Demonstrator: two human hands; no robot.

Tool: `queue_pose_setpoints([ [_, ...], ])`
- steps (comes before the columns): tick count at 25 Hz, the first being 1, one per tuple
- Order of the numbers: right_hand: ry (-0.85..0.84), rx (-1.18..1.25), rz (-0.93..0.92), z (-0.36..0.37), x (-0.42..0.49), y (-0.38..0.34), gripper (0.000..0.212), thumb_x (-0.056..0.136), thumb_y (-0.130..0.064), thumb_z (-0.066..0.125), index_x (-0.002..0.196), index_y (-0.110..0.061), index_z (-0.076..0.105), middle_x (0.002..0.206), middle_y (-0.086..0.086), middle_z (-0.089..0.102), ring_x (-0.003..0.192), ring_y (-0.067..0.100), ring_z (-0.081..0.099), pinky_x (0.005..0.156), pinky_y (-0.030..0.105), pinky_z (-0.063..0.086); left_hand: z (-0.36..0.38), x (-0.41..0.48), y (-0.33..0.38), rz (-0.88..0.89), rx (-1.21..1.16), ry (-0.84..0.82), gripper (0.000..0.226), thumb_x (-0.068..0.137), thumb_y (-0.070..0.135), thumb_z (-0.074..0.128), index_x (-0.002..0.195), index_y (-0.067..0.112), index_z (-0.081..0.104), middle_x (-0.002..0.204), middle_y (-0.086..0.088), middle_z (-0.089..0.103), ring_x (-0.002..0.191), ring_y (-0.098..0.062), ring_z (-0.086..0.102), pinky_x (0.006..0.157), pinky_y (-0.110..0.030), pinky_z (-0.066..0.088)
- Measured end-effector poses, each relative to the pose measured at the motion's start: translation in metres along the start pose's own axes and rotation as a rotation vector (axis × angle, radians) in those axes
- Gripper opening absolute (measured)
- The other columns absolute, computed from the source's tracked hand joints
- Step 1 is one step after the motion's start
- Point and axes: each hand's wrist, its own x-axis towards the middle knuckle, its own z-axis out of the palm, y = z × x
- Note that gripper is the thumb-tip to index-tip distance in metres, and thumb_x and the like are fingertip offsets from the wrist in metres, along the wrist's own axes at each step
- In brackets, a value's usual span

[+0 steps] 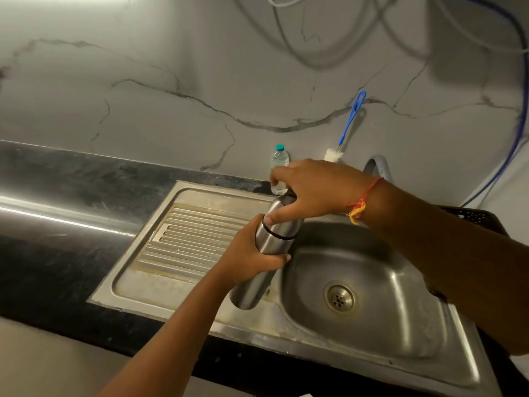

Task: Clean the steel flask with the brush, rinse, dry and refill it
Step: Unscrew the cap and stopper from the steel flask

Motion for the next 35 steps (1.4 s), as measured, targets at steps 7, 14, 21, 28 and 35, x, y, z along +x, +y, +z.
queue_pose_setpoints([
  [7, -0.208, 0.164, -0.153, -0.006, -0.003, -0.002, 0.055, 0.078, -0.024, 0.08, 0.126, -0.032, 0.056, 0.123, -0.005, 0.054, 0.105, 0.013, 0.054, 0.087, 0.024, 0.051, -0.005, -0.001, -0.002, 0.015, 0.028, 0.041, 0.073, 0.071, 0.014, 0.091, 0.132, 0.028, 0.052, 0.112, 0.008, 0.069, 0.1, -0.009, 0.069, 0.08, -0.022, 0.06],
  [14, 0.012, 0.336, -0.052, 0.01, 0.006, -0.002, 0.045, 0.078, -0.053, 0.076, 0.114, -0.029, 0.062, 0.107, -0.01, 0.06, 0.093, 0.01, 0.061, 0.078, 0.018, 0.05, -0.006, -0.001, -0.008, 0.012, 0.061, 0.033, 0.073, 0.071, 0.021, 0.092, 0.131, 0.031, 0.052, 0.114, 0.01, 0.07, 0.098, -0.011, 0.07, 0.081, -0.025, 0.061],
  [21, -0.111, 0.236, -0.04, 0.006, 0.009, -0.004, 0.049, 0.083, -0.048, 0.071, 0.127, -0.032, 0.055, 0.109, -0.011, 0.063, 0.095, 0.01, 0.061, 0.079, 0.021, 0.051, -0.014, -0.005, -0.014, 0.016, 0.056, 0.061, 0.071, 0.07, 0.014, 0.091, 0.129, 0.026, 0.054, 0.108, 0.007, 0.071, 0.094, -0.012, 0.071, 0.078, -0.025, 0.062],
  [28, 0.002, 0.754, 0.036, 0.019, 0.013, 0.012, 0.061, 0.074, -0.025, 0.084, 0.125, -0.033, 0.051, 0.119, -0.008, 0.059, 0.098, 0.015, 0.068, 0.085, 0.031, 0.06, -0.034, -0.018, -0.027, -0.027, -0.006, 0.16, 0.061, 0.068, 0.026, 0.089, 0.119, 0.032, 0.057, 0.102, 0.008, 0.07, 0.091, -0.015, 0.07, 0.08, -0.036, 0.063],
  [35, 0.083, 0.898, 0.255, 0.102, 0.053, -0.005, 0.062, 0.072, -0.032, 0.084, 0.123, -0.032, 0.05, 0.111, -0.003, 0.063, 0.092, 0.012, 0.068, 0.081, 0.028, 0.059, -0.065, -0.034, -0.046, -0.088, -0.11, 0.346, 0.058, 0.068, 0.023, 0.089, 0.117, 0.028, 0.059, 0.102, 0.007, 0.07, 0.092, -0.016, 0.07, 0.082, -0.039, 0.062],
])
